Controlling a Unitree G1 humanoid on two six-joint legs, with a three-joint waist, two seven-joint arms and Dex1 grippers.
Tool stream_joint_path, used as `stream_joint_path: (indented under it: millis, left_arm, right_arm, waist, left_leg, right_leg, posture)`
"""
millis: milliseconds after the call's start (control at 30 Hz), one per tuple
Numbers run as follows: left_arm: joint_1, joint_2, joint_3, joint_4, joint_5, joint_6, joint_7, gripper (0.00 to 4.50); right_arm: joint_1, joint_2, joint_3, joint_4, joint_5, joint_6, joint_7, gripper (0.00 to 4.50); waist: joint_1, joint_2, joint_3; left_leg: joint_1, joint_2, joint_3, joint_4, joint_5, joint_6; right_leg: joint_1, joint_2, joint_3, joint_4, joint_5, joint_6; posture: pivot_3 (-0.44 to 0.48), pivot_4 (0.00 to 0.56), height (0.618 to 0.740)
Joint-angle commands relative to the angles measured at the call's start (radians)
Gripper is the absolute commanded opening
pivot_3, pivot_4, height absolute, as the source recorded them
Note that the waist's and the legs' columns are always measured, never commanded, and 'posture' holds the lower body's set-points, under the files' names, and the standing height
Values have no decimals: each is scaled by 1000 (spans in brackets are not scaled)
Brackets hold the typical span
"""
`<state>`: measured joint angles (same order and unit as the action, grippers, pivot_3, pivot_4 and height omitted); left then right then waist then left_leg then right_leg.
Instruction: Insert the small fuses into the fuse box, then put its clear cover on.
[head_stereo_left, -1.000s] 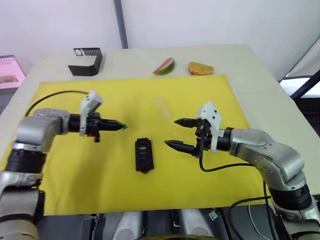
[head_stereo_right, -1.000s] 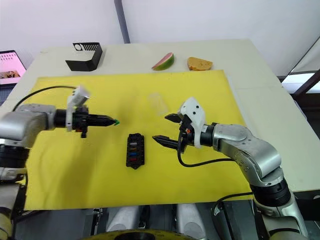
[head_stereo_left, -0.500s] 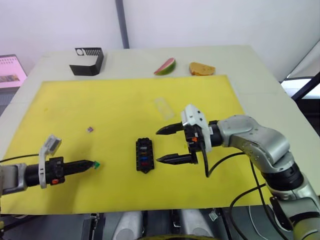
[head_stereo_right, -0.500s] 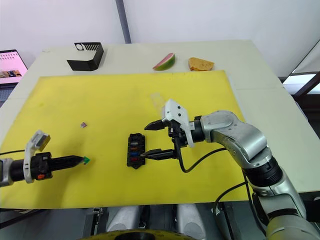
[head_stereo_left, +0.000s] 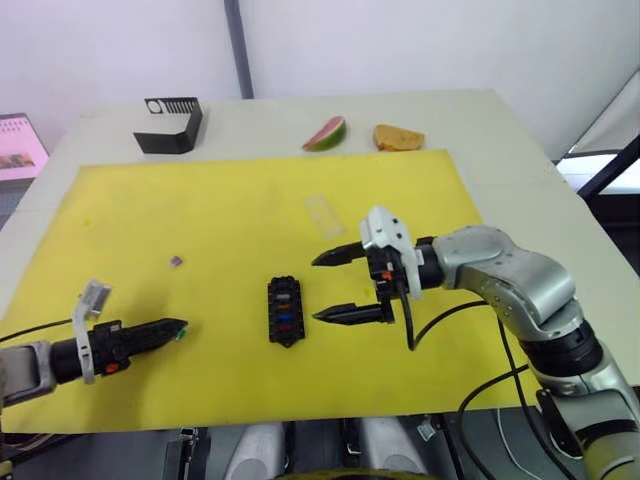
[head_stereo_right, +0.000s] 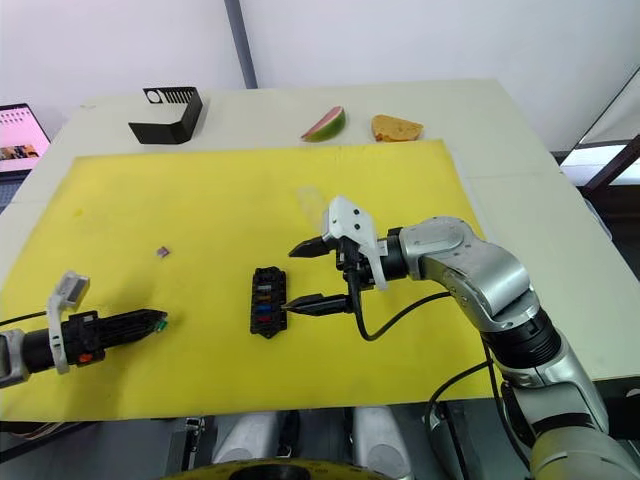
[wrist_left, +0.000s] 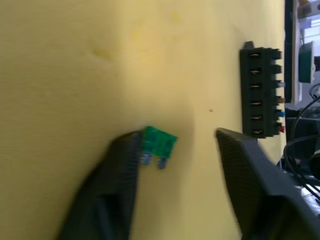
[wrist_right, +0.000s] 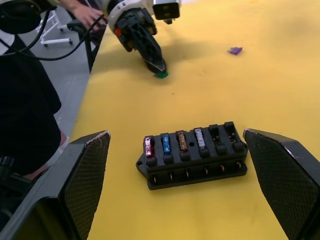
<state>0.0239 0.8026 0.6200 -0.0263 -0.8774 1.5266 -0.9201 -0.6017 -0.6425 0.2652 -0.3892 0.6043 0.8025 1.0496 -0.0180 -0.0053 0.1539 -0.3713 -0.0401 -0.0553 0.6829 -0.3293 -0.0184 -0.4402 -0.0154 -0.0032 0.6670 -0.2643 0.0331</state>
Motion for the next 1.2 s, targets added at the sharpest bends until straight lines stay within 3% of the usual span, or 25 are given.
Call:
stream_joint_path:
  millis: [33, 200, 500, 867, 1200]
  left_arm:
    - [102, 6, 184, -58, -20, 40, 45, 4481]
    - [206, -116, 331, -93, -178, 88, 135, 4481]
    - [209, -215, 353, 36, -549, 88, 430, 4481]
    - [258, -96, 57, 110, -1054, -116, 767, 4481]
    - [234, -70, -73, 100, -1095, -233, 820, 4481]
  right_arm:
    - [-16, 11, -17, -18, 17, -11, 15, 4500]
    - [-40, 32, 1, 11, 7, -27, 38, 4500]
    - [-59, 50, 16, 36, -13, -34, 53, 4500]
    - [-41, 59, 16, 21, -25, -32, 31, 4500]
    - [-22, 55, 5, 5, -33, -28, 5, 4500]
  waist:
    - [-7, 0, 0]
    - [2, 1, 0]
    - [11, 0, -1]
    - [23, 0, -1]
    - [32, 2, -1]
  left_leg:
    - [0, 0, 0, 0, 0, 0]
    - [0, 1, 1, -1, 0, 0]
    - [0, 0, 1, 1, -1, 1]
    - [0, -1, 1, 1, -1, 1]
    - [0, -2, 1, 1, -1, 1]
  right_leg:
    - [-1, 0, 0, 0, 0, 0]
    - [-1, 0, 0, -1, 0, -1]
    - [1, -1, 0, -2, 0, -1]
    - [1, -2, 0, -2, 0, -1]
    - [2, -2, 0, -3, 0, -1]
  posture:
    - [0, 150, 740]
    - [0, 150, 740]
    - [0, 150, 740]
    - [0, 150, 740]
    - [0, 150, 740]
